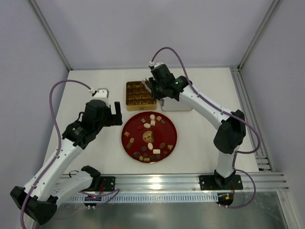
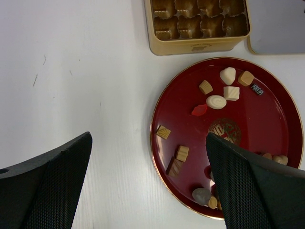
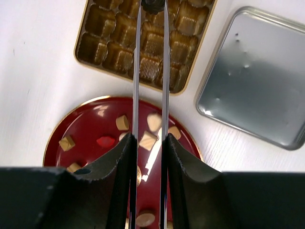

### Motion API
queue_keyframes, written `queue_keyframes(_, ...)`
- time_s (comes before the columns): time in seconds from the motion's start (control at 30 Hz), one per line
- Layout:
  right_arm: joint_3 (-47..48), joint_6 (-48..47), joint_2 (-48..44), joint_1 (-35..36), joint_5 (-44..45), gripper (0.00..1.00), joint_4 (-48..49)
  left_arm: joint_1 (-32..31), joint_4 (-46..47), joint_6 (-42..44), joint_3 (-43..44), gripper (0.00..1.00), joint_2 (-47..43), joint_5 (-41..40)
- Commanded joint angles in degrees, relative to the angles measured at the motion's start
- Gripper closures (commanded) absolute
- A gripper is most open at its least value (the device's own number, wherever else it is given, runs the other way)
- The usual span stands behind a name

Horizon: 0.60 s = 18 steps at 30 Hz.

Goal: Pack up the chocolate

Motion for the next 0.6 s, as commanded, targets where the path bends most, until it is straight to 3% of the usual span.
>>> queue_keyframes(0.0, 5.6, -1.9, 4.0, -1.5, -1.5, 0.66, 3.0, 0.1, 1.6, 0.2, 0.0, 0.0, 0.0, -0.2)
queue_keyframes(0.57, 10.9, -2.5, 13.3, -3.9, -2.3, 0.66, 6.7, 0.1, 1.5, 0.3, 0.2, 0.0, 0.7, 0.5)
